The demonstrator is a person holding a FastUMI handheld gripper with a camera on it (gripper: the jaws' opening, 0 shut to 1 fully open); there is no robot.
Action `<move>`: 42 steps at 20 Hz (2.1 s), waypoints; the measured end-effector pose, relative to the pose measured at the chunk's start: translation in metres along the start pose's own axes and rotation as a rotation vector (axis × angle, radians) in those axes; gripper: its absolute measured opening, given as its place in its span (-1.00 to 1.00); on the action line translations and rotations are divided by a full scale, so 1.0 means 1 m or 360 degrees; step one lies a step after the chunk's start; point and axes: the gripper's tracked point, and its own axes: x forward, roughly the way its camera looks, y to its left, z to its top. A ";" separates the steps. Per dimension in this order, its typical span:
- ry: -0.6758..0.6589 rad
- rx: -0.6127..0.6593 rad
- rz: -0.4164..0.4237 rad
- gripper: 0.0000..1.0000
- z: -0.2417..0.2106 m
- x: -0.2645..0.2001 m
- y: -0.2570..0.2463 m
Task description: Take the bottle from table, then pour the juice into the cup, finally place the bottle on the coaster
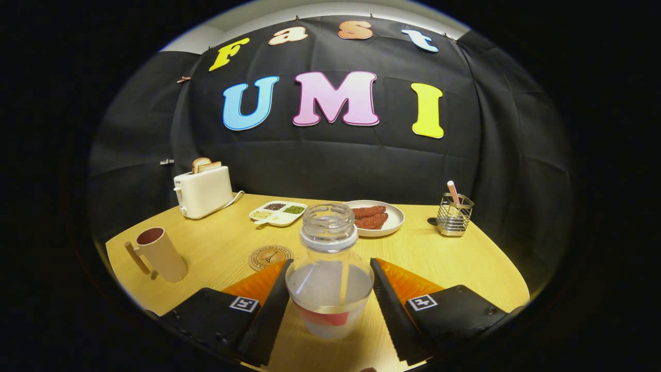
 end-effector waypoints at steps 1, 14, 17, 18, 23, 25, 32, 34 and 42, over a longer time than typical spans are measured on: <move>0.0007 -0.0016 0.0006 0.70 -0.002 0.001 0.002; -0.0085 -0.0497 0.0082 0.48 0.046 -0.011 0.018; -0.0068 -0.0665 0.0083 0.48 0.064 -0.010 0.027; -0.0062 -0.0709 0.0075 0.48 0.070 -0.010 0.031; -0.0049 -0.0866 0.0033 0.48 0.096 -0.006 0.062; -0.0025 -0.0897 0.0034 0.48 0.100 -0.004 0.079; 0.0018 -0.1171 -0.0037 0.48 0.102 0.000 0.118; 0.0033 -0.1247 -0.0043 0.48 0.099 0.001 0.129; 0.0042 -0.1597 -0.0044 0.48 0.092 0.009 0.176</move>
